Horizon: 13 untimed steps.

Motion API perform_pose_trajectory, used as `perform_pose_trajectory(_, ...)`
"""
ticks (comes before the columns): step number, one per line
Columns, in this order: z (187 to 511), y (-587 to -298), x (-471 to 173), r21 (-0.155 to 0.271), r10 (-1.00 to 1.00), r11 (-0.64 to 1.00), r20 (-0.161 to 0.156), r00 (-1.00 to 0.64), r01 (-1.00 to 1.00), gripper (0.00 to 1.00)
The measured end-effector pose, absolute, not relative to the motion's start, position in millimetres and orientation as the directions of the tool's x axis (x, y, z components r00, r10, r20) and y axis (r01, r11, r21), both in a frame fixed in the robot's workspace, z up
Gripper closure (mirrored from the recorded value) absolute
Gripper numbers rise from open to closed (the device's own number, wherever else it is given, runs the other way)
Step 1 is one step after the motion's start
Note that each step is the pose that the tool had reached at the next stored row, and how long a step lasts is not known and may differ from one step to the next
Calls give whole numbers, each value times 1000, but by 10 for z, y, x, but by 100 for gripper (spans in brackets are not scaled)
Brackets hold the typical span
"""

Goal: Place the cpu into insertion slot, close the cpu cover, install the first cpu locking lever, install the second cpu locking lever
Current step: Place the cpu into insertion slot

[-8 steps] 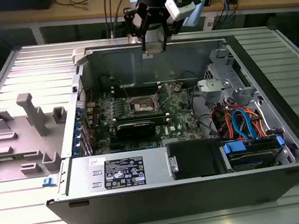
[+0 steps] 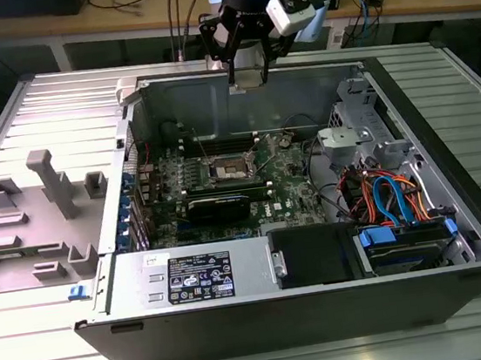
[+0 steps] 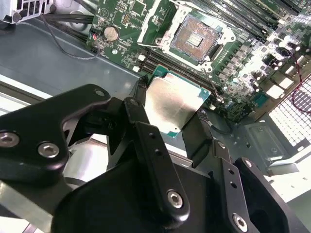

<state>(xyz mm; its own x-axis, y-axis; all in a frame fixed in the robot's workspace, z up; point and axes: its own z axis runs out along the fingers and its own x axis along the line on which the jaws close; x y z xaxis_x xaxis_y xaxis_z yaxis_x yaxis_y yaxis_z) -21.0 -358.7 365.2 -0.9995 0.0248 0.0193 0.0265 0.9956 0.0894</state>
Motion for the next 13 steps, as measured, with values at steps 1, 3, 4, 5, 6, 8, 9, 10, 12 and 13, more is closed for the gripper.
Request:
perform_pose_trajectory(1,3651,-3588,-210,90,25,996,19,-1000,27,46)
perform_pose_trajectory(3,3652,-3589,-209,89,25,996,19,-1000,26,46)
perform_pose_trajectory(4,3652,-3590,-210,89,25,996,19,-1000,26,46)
perform_pose_trajectory(5,3652,-3590,-209,89,25,996,19,-1000,26,46)
perform_pose_trajectory(6,3652,-3590,-210,89,25,996,19,-1000,26,46)
perform_pose_trajectory(8,3652,-3591,-209,89,25,996,19,-1000,26,46)
perform_pose_trajectory(9,3652,-3591,-209,89,25,996,19,-1000,26,46)
perform_pose_trajectory(10,3652,-3591,-210,89,25,996,19,-1000,26,46)
perform_pose_trajectory(12,3651,-3595,-209,89,26,996,19,-999,28,46)
perform_pose_trajectory(13,3651,-3604,-209,89,27,996,19,-999,29,46)
